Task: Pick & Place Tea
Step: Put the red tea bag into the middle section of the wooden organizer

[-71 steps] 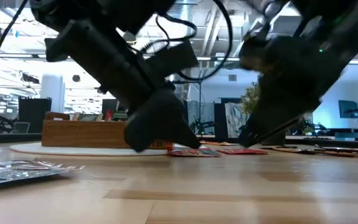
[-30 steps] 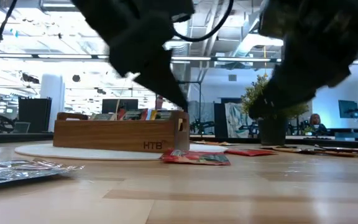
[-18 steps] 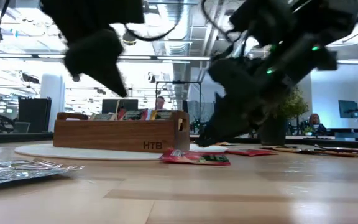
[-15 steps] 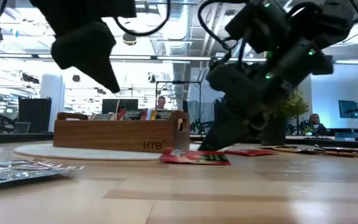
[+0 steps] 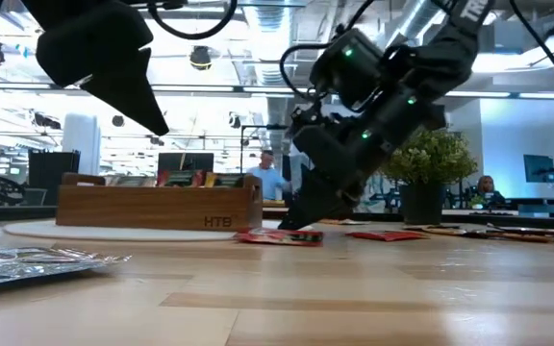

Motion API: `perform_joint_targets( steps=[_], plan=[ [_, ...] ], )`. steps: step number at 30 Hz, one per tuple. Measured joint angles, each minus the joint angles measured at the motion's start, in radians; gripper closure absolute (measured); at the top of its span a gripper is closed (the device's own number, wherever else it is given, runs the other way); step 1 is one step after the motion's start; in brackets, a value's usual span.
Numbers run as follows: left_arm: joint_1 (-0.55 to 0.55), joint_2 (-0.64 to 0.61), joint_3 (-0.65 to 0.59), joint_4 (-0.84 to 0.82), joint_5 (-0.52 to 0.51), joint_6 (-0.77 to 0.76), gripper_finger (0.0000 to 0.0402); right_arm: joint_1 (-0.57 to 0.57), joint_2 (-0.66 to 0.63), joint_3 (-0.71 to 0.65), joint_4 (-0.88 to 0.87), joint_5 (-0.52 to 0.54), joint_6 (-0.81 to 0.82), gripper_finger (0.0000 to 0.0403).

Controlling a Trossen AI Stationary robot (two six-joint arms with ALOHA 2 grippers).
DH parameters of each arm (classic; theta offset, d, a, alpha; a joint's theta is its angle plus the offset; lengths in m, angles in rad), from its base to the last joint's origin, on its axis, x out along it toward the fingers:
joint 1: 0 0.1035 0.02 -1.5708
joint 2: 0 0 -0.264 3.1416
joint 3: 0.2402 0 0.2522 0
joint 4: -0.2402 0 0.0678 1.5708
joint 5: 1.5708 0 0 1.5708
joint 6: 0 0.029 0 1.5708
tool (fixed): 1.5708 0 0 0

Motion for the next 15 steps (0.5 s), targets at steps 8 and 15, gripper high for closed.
perform_joint_targets(
  steps=[8,15],
  plan=[
    [-0.006,0.0,-0.001,0.002,-0.004,-0.027,0.0401,-0.084,0.002,0.038,-0.056,-0.006,-0.138,0.0402],
    [-0.006,0.0,-0.057,0.051,-0.004,-0.045,0.0401,-0.093,-0.037,0.067,-0.101,0.012,-0.165,0.0402]
  ],
)
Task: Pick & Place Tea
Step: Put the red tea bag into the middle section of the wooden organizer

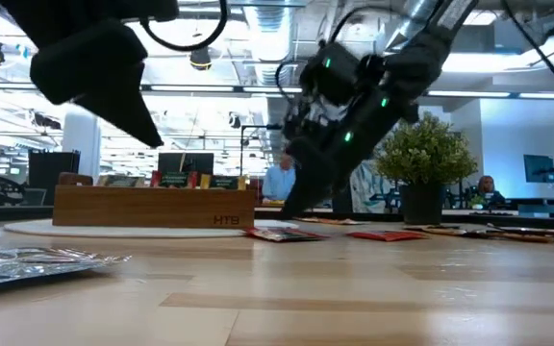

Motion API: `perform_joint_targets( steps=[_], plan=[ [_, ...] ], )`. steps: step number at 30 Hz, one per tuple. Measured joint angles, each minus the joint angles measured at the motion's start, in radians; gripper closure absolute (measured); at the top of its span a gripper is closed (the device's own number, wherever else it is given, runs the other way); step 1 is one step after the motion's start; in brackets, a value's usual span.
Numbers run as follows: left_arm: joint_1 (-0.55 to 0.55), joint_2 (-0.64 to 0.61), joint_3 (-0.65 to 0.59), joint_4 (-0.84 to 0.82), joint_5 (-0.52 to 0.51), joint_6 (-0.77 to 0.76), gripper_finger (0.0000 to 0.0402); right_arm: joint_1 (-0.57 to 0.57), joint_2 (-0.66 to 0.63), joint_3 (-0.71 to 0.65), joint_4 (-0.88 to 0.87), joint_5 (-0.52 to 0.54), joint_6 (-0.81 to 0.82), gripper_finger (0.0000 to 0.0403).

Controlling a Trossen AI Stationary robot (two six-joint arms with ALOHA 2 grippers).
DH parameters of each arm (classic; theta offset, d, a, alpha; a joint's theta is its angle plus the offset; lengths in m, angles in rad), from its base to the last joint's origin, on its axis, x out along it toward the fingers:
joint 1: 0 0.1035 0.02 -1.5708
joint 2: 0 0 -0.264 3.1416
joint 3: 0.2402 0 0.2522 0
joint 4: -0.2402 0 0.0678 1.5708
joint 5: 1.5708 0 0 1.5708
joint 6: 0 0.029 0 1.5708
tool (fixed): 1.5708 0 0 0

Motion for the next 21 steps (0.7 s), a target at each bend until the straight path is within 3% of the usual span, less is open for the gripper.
perform_joint_targets(
  steps=[5,8,12,15,19,21],
  plan=[
    [0.0,0.0,-0.048,0.129,-0.021,0.051,0.0401,0.096,-0.118,0.002,-0.086,0.117,0.026,0.0402],
    [0.0,0.002,-0.075,0.232,-0.028,0.132,0.0401,0.186,-0.143,0.003,-0.068,0.119,0.081,0.0403],
    [0.003,0.007,-0.083,0.308,-0.084,0.18,0.0401,0.291,-0.056,0.005,0.023,0.132,0.217,0.0403],
    [0.007,0.007,-0.083,0.332,-0.134,0.18,0.0401,0.31,0.038,0.033,0.02,0.22,0.327,0.0403],
    [0.01,0.007,-0.083,0.358,-0.182,0.181,0.0401,0.299,0.132,0.105,-0.007,0.254,0.36,0.0403],
    [0.012,0.007,-0.083,0.371,-0.191,0.182,0.0401,0.302,0.154,0.146,-0.05,0.223,0.345,0.0403]
  ],
)
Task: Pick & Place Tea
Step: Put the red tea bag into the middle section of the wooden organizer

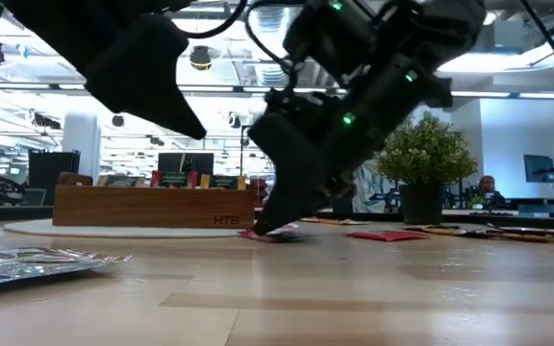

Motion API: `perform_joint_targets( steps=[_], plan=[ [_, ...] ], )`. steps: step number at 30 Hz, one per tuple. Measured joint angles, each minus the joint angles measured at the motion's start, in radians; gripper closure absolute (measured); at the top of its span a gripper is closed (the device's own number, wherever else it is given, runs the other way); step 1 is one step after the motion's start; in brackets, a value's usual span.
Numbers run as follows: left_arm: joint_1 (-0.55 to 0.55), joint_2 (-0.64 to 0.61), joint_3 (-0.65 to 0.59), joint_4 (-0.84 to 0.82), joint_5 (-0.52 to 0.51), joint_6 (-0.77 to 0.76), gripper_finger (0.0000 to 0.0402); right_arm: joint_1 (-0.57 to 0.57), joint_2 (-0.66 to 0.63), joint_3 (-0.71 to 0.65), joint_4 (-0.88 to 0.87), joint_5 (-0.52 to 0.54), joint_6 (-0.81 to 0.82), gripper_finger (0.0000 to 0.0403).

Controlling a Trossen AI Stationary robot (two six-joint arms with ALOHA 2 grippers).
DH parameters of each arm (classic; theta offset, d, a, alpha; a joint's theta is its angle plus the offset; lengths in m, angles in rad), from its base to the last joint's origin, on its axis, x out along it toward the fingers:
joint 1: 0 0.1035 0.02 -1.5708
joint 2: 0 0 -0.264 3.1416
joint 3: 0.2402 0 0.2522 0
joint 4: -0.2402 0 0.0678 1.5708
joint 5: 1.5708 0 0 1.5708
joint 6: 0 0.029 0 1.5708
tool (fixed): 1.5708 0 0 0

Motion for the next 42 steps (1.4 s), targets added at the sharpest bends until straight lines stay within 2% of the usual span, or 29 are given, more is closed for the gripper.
perform_joint_targets(
  steps=[4,8,11,13,17,21,27,31,36,39,42],
  plan=[
    [0.007,0.0,0.0,0.014,-0.008,0.014,0.0401,0.034,0.009,0.061,-0.104,-0.074,-0.085,0.0403],
    [0.007,0.0,0.0,0.047,0.032,0.052,0.0401,0.106,-0.03,0.073,-0.219,-0.128,-0.217,0.0403],
    [0.007,0.0,0.0,0.105,0.069,0.083,0.0401,0.161,-0.076,0.071,-0.339,-0.146,-0.314,0.0403],
    [0.007,0.004,0.0,0.151,0.069,0.094,0.0401,0.196,-0.116,0.07,-0.414,-0.125,-0.307,0.0403],
    [0.015,0.043,0.0,0.278,0.098,0.169,0.0401,0.271,-0.189,0.07,-0.527,0.0,-0.165,0.0403],
    [0.051,0.118,0.0,0.487,0.263,0.342,0.0401,0.347,-0.233,0.061,-0.559,0.068,0.001,0.0403],
    [0.113,0.183,0.0,0.679,0.382,0.565,0.0401,0.4,-0.255,-0.037,-0.611,0.127,0.333,0.0399],
    [0.154,0.183,0.0,0.73,0.5,0.608,0.0401,0.391,-0.279,-0.132,-0.538,0.115,0.486,0.0363],
    [0.176,0.205,0.003,0.797,0.66,0.685,0.0401,0.344,-0.294,-0.277,-0.171,-0.002,0.584,0.029],
    [0.178,0.236,0.001,0.818,0.681,0.717,0.0401,0.309,-0.294,-0.343,0.01,-0.069,0.636,0.025],
    [0.184,0.261,0.002,0.818,0.679,0.729,0.0401,0.279,-0.294,-0.386,0.121,-0.096,0.687,0.0218]
  ],
)
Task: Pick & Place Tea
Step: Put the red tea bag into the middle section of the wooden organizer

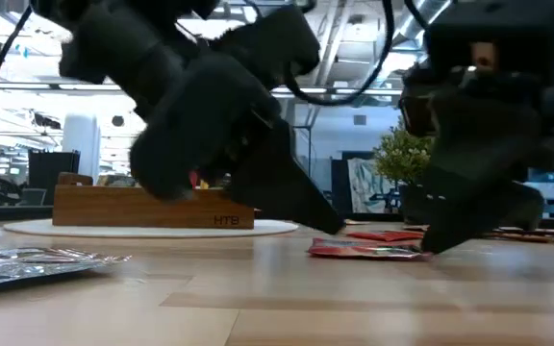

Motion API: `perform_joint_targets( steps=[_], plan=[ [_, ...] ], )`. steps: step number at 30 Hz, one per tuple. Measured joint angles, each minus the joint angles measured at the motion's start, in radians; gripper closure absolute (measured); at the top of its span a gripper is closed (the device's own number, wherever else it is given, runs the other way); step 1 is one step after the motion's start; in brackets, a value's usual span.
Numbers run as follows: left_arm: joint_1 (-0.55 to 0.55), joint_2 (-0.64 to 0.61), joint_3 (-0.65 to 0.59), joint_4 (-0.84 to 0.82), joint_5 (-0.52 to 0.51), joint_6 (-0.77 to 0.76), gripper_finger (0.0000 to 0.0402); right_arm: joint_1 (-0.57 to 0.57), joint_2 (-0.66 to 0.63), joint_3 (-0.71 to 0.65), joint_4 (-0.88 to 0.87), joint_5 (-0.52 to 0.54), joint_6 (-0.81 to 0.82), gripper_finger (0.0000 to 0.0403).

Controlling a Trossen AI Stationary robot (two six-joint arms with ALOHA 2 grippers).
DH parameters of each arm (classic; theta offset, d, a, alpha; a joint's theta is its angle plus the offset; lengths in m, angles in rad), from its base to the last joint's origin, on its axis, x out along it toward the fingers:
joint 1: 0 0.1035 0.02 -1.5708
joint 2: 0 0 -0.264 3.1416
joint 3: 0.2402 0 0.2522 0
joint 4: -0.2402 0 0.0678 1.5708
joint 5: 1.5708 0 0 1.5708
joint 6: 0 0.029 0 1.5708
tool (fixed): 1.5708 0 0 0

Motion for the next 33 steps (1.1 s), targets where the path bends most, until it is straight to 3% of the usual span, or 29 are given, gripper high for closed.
perform_joint_targets(
  steps=[8,13,17,24,27,31,33],
  plan=[
    [0.013,0.05,0.002,0.021,0.001,-0.007,0.0402,-0.05,0.001,-0.056,0.134,-0.026,0.037,0.0196],
    [0.013,0.051,0.001,0.027,0.001,-0.01,0.0402,-0.083,0.002,-0.058,0.189,-0.042,-0.016,0.0223],
    [0.013,0.052,0.001,0.033,-0.001,-0.013,0.0402,-0.088,0.002,-0.057,0.174,-0.055,-0.061,0.027],
    [-0.005,0.015,-0.002,-0.012,-0.085,-0.014,0.0402,-0.089,-0.015,-0.055,0.043,-0.064,-0.176,0.0392],
    [-0.023,-0.027,-0.004,-0.083,-0.112,-0.033,0.0401,-0.088,-0.056,-0.026,-0.082,-0.06,-0.245,0.0392],
    [-0.05,-0.104,-0.004,-0.165,-0.288,-0.08,0.0401,-0.078,-0.106,0.073,-0.328,-0.005,-0.402,0.04],
    [-0.048,-0.151,-0.004,-0.19,-0.29,-0.111,0.0397,-0.072,-0.107,0.141,-0.428,0.037,-0.499,0.0399]
  ],
)
